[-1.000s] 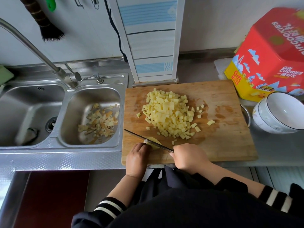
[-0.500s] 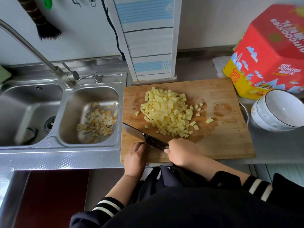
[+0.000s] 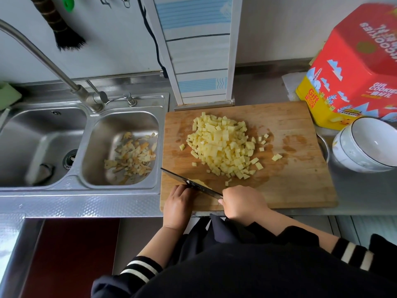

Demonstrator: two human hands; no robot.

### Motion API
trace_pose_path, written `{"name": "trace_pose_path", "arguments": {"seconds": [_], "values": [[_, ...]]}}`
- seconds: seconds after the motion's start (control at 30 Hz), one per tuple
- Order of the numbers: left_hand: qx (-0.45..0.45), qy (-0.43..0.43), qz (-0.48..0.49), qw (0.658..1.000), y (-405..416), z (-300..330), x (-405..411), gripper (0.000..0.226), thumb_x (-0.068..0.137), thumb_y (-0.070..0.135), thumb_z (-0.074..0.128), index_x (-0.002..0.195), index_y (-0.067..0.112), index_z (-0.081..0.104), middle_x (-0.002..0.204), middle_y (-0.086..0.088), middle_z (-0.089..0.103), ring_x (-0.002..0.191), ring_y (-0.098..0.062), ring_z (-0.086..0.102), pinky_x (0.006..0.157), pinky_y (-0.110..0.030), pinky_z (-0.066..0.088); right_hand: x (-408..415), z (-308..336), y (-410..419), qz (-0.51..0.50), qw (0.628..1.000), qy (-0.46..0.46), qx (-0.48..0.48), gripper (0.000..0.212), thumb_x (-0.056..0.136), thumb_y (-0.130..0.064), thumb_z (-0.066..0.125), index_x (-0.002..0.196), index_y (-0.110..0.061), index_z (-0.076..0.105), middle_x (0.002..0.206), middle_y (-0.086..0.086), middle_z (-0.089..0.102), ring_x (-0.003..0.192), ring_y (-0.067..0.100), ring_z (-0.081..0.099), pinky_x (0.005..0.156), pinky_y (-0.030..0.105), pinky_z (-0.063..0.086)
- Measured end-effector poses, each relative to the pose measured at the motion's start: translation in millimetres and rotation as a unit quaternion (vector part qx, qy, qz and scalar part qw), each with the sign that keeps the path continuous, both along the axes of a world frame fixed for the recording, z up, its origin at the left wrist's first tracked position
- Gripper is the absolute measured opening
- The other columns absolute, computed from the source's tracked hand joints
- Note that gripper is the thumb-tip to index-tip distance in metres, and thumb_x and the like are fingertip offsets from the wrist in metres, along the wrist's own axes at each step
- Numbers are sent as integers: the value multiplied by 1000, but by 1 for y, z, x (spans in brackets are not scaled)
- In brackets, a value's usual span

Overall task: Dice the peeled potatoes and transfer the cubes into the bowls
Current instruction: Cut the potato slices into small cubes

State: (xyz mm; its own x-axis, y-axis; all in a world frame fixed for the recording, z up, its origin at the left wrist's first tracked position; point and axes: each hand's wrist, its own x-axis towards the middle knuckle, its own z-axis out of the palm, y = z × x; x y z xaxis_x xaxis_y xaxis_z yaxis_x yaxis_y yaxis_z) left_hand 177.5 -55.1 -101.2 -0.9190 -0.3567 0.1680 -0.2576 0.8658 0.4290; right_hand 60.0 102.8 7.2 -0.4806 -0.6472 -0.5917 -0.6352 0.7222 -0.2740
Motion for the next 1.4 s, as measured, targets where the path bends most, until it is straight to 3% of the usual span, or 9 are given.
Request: {"name": "trace_pose_path", "arguments": {"seconds": [0.27, 0.5, 0.53, 0.6, 0.67, 0.77, 0.93, 1.27, 1.4], "values": [[6, -9, -19, 1000, -2, 0, 2, 23, 89, 24, 52, 90, 12, 72, 87, -4, 66, 80, -28, 59, 59, -39, 54, -4, -9, -6, -24, 999, -24, 36, 31, 94, -9, 49, 63, -11, 47, 61, 3, 49, 57, 23, 50, 48, 27, 34], [56, 188, -65, 978, -14, 103, -11, 12, 97, 26, 56, 95, 16, 62, 89, 0, 65, 80, -12, 57, 72, -21, 46, -5, -8, -6, -9, 999, -23, 47, 21, 86, 0, 46, 70, -10, 55, 63, 2, 50, 56, 19, 48, 48, 26, 34], [70, 134, -65, 986, -18, 123, -27, 15, 95, 29, 58, 94, 16, 66, 90, 4, 64, 79, -8, 57, 70, -20, 46, -4, -9, -6, -5, 998, -19, 51, 20, 86, 0, 46, 71, -10, 55, 63, 1, 50, 55, 18, 47, 47, 26, 34], [84, -109, -87, 987, -27, 146, -62, 18, 93, 36, 61, 96, 21, 70, 91, 11, 63, 79, -2, 57, 70, -20, 48, -3, -9, -6, -1, 998, -14, 57, 23, 84, 2, 44, 67, -11, 50, 63, 1, 49, 53, 17, 45, 46, 26, 33], [52, -355, -155, 921, -30, 146, -95, 34, 95, 47, 55, 106, 19, 70, 103, 6, 67, 93, -10, 61, 81, -27, 49, -1, -10, -6, -1, 998, -6, 56, 22, 85, 1, 44, 69, -12, 52, 64, 1, 50, 55, 17, 46, 46, 27, 34], [21, -518, -225, 825, -22, 133, -118, 64, 101, 57, 26, 128, 12, 62, 135, -10, 57, 124, -27, 52, 106, -41, 39, 0, -11, -4, -9, 999, 7, 37, 18, 91, -9, 47, 82, -10, 62, 69, 0, 55, 63, 20, 54, 48, 28, 37], [40, -577, -224, 785, -15, 120, -125, 71, 103, 53, 10, 130, 8, 59, 146, -12, 46, 136, -27, 41, 114, -41, 27, -2, -7, -1, -8, 1000, 10, 17, 20, 94, -16, 47, 94, -10, 67, 83, 4, 65, 76, 24, 63, 47, 29, 34], [22, -565, -218, 796, -17, 109, -128, 70, 101, 59, 10, 153, 17, 29, 161, -9, 22, 148, -28, 19, 119, -45, 15, -5, 4, 4, -1, 999, 41, 0, 27, 100, -31, 43, 99, -14, 63, 86, -1, 60, 84, 21, 62, 61, 32, 43], [41, -569, -209, 794, -22, 100, -131, 73, 99, 63, 10, 150, 17, 35, 158, -10, 29, 146, -29, 25, 119, -48, 19, -6, 11, 10, 11, 999, 45, -5, 32, 102, -36, 39, 101, -14, 62, 88, 0, 63, 81, 20, 61, 61, 30, 41]]}}
